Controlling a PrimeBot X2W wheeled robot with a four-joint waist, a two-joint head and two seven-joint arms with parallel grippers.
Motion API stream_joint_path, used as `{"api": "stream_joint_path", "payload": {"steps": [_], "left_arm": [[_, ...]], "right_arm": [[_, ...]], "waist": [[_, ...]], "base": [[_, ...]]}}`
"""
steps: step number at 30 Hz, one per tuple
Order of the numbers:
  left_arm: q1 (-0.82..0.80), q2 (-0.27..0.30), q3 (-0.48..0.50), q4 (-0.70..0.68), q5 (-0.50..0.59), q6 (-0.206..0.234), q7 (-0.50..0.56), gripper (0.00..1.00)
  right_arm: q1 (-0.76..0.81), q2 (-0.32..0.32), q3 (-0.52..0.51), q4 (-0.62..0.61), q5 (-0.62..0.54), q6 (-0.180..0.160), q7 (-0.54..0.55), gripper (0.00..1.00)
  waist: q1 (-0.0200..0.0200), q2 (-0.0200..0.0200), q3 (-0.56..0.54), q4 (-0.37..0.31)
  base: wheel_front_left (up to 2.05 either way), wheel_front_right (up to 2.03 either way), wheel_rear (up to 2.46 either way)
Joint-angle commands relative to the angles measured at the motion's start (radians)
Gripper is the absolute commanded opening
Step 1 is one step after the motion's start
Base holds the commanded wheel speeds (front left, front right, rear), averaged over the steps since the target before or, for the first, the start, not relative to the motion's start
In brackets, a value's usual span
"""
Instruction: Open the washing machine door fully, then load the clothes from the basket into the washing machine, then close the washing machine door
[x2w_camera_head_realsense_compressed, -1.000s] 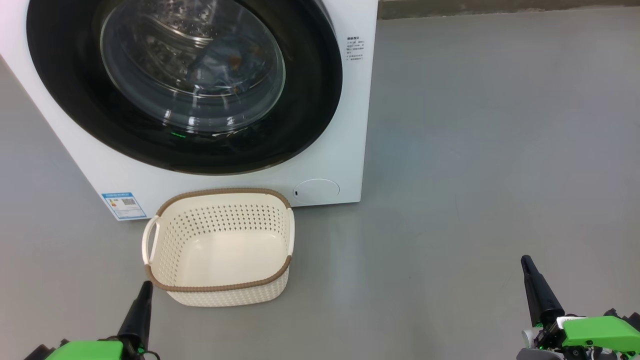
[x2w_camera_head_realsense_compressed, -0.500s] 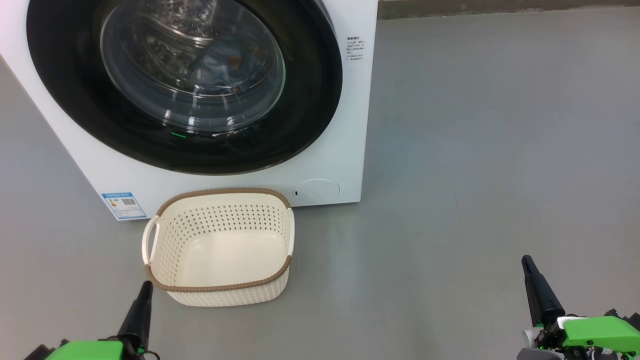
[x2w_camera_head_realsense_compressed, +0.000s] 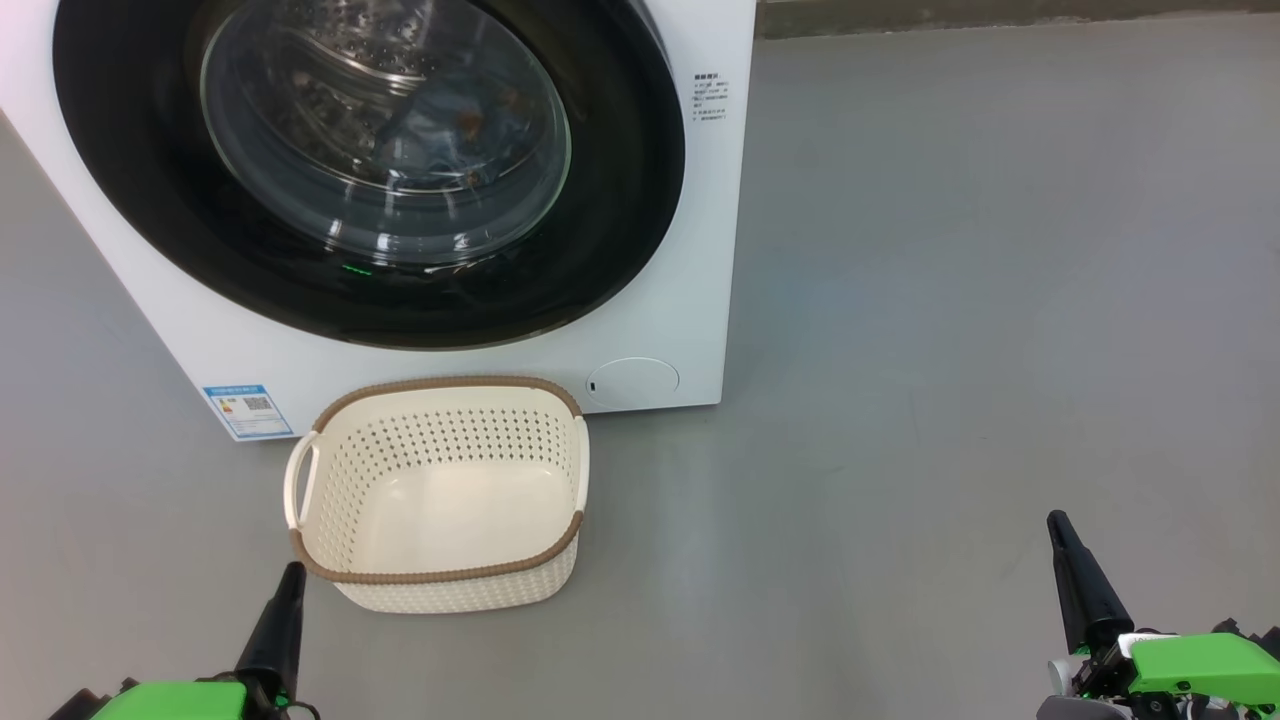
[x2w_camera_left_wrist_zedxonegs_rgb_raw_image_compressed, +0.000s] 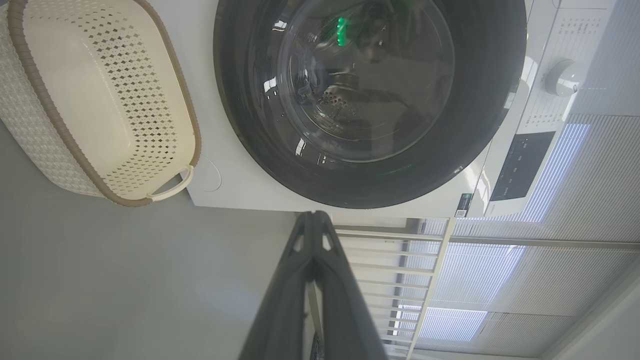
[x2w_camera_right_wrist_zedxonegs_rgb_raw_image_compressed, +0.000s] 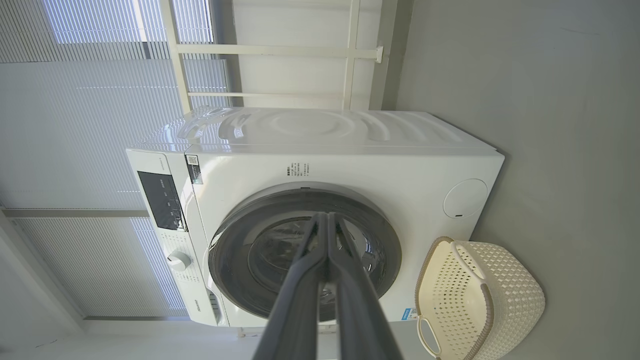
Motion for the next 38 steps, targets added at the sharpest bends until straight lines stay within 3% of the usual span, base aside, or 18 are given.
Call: {"api": "stream_joint_path", "payload": {"steps": [1,38], "left_arm": [[-0.041,0.026,0.030,-0.019,-0.008,-0.007,0.006,0.00],[-0.041,0.026,0.030,-0.019,-0.008,-0.007,0.006,0.00]], "right_arm": [[-0.040,0.000,0.023,-0.025,-0.002,0.002,0.005,0.00],[-0.041,0.001,0.020,-0.024,-0.004,0.002,0.007,0.00]], "waist": [[0.0000,0.0000,0.000,0.000],[0.0000,0.0000,0.000,0.000]], "base": [[0.00,0.00,0.00],[0.00,0.00,0.00]]}}
